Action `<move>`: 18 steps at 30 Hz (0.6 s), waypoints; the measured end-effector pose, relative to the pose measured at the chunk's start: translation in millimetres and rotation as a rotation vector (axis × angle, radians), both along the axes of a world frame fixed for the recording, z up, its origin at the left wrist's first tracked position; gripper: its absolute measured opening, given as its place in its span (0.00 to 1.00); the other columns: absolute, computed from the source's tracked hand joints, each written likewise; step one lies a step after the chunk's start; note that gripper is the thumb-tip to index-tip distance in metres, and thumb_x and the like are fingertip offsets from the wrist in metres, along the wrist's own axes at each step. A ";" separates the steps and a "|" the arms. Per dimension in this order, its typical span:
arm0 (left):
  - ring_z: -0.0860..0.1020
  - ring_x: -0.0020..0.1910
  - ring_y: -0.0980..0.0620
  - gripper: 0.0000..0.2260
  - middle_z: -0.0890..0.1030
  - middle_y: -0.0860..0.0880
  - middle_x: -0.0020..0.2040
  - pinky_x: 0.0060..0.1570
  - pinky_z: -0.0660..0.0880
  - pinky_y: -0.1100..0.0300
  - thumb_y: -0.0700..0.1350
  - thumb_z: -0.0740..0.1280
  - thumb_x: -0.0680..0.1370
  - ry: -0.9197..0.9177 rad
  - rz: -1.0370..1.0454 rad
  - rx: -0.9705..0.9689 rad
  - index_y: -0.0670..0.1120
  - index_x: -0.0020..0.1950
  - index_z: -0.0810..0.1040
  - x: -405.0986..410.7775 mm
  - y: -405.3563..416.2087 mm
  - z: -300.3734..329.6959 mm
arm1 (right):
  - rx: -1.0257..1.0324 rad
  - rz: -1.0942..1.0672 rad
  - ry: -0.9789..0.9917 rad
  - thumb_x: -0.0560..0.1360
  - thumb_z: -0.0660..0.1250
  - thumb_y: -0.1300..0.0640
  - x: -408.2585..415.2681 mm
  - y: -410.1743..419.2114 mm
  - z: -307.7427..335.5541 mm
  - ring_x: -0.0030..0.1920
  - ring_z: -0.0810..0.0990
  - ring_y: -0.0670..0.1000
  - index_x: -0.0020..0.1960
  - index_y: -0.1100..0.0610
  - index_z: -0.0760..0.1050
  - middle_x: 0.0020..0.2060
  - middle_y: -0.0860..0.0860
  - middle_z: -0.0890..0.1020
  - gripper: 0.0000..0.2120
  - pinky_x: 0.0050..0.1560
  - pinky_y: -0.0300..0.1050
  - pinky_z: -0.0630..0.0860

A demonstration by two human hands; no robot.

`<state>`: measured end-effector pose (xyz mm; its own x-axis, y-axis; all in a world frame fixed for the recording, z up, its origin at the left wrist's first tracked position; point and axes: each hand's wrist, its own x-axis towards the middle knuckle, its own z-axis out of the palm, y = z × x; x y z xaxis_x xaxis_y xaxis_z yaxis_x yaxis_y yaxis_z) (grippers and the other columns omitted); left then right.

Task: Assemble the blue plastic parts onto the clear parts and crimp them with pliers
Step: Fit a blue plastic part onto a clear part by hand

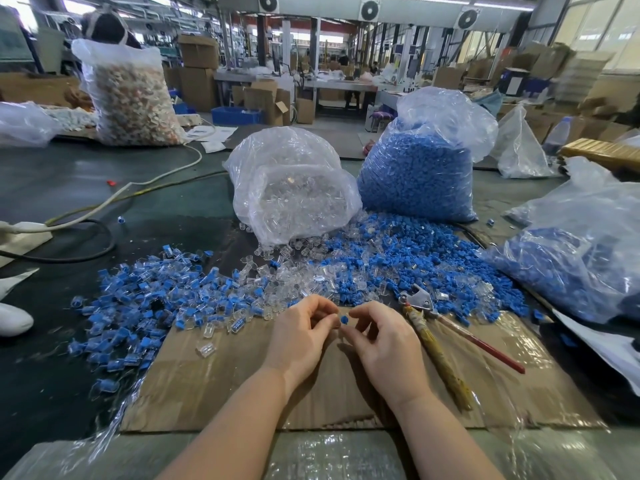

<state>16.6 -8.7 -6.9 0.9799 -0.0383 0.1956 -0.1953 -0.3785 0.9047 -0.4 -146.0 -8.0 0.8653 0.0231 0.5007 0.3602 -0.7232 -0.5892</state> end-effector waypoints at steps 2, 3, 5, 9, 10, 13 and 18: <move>0.80 0.39 0.59 0.06 0.81 0.52 0.40 0.41 0.74 0.71 0.40 0.67 0.76 0.002 -0.010 -0.009 0.52 0.46 0.78 0.1 0.3 0.1 | 0.011 0.034 -0.012 0.70 0.73 0.58 -0.5 -0.1 0.7 0.41 0.75 0.45 0.49 0.54 0.79 0.39 0.41 0.77 0.08 0.45 0.42 0.74; 0.80 0.39 0.58 0.06 0.82 0.52 0.41 0.42 0.75 0.70 0.40 0.67 0.76 0.002 -0.014 -0.015 0.51 0.47 0.78 0.3 0.3 0.1 | 0.008 0.052 -0.009 0.70 0.73 0.59 -0.6 -0.1 1.0 0.41 0.75 0.44 0.50 0.53 0.79 0.40 0.42 0.77 0.09 0.46 0.43 0.75; 0.80 0.39 0.58 0.06 0.82 0.52 0.40 0.43 0.76 0.67 0.40 0.67 0.76 -0.001 -0.020 -0.023 0.50 0.48 0.80 0.7 0.5 -0.4 | 0.007 0.078 0.003 0.71 0.73 0.58 -0.8 -0.3 1.7 0.42 0.75 0.44 0.51 0.52 0.80 0.41 0.43 0.78 0.10 0.46 0.42 0.75; 0.80 0.39 0.57 0.07 0.82 0.53 0.39 0.44 0.77 0.65 0.39 0.67 0.76 -0.007 -0.018 0.003 0.50 0.47 0.81 1.3 0.2 -1.3 | 0.015 0.089 0.005 0.70 0.73 0.58 -1.5 -1.1 2.7 0.41 0.74 0.42 0.51 0.49 0.81 0.40 0.43 0.78 0.10 0.45 0.41 0.75; 0.80 0.39 0.57 0.07 0.82 0.53 0.39 0.44 0.77 0.64 0.39 0.67 0.76 -0.008 -0.017 0.001 0.50 0.47 0.81 1.4 0.0 -1.4 | 0.013 0.088 0.007 0.70 0.73 0.57 -1.8 -1.1 3.0 0.41 0.74 0.42 0.51 0.49 0.81 0.40 0.43 0.78 0.10 0.45 0.41 0.75; 0.80 0.38 0.58 0.06 0.82 0.53 0.38 0.44 0.77 0.65 0.39 0.68 0.75 -0.013 -0.013 0.007 0.49 0.46 0.81 1.4 -0.4 -1.1 | 0.013 0.086 0.006 0.71 0.72 0.58 -2.1 -1.0 3.8 0.42 0.75 0.43 0.51 0.49 0.81 0.40 0.44 0.78 0.10 0.45 0.42 0.75; 0.79 0.37 0.61 0.06 0.82 0.54 0.38 0.41 0.75 0.71 0.39 0.69 0.75 -0.023 -0.019 0.019 0.50 0.46 0.81 0.9 -0.4 0.4 | -0.007 0.079 -0.007 0.71 0.72 0.59 -1.9 -0.7 4.0 0.43 0.75 0.43 0.51 0.50 0.81 0.40 0.43 0.78 0.10 0.46 0.42 0.75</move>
<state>17.5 -9.1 -6.5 0.9743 -0.0608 0.2167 -0.2230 -0.3913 0.8928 -2.4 -146.7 -4.0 0.8571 0.0947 0.5064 0.4206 -0.6963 -0.5816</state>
